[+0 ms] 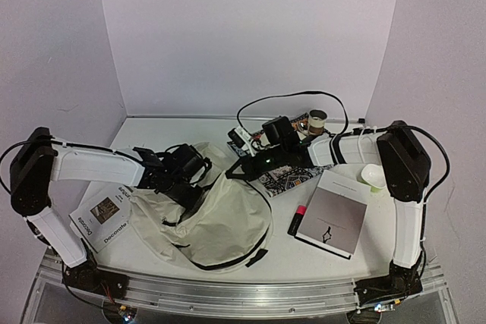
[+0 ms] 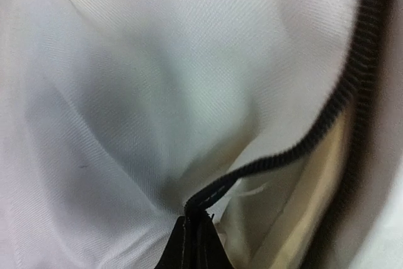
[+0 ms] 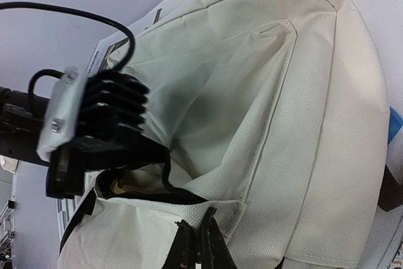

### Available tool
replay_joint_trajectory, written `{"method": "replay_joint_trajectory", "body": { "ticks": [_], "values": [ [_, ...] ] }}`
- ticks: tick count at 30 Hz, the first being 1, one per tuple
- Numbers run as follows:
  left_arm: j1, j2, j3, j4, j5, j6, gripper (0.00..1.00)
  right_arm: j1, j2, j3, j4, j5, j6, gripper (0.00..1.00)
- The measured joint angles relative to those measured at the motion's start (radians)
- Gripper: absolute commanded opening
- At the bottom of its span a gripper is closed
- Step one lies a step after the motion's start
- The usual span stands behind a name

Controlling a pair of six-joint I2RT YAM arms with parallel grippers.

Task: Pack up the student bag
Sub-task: Pick up the lower front pocket of the student bag.

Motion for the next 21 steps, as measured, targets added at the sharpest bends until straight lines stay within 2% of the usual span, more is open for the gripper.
{"method": "replay_joint_trajectory", "body": {
  "ticks": [5,8,11,16,21],
  "values": [
    [-0.004,-0.089,0.032,-0.090,-0.044,0.000,0.00,0.000,0.000,0.002,-0.002,0.018,0.005,0.07],
    [-0.004,-0.127,0.064,-0.149,-0.077,-0.001,0.00,0.000,0.002,0.018,-0.029,0.040,0.003,0.13],
    [-0.003,-0.154,0.101,-0.193,-0.115,0.000,0.00,0.000,0.003,0.032,-0.045,0.055,0.002,0.31],
    [0.004,-0.176,0.145,-0.260,-0.156,0.002,0.00,0.001,0.003,0.050,-0.090,0.110,-0.024,0.44],
    [0.017,-0.203,0.180,-0.329,-0.166,0.004,0.00,0.001,0.003,0.074,-0.156,0.187,-0.074,0.62]
  ]
}}
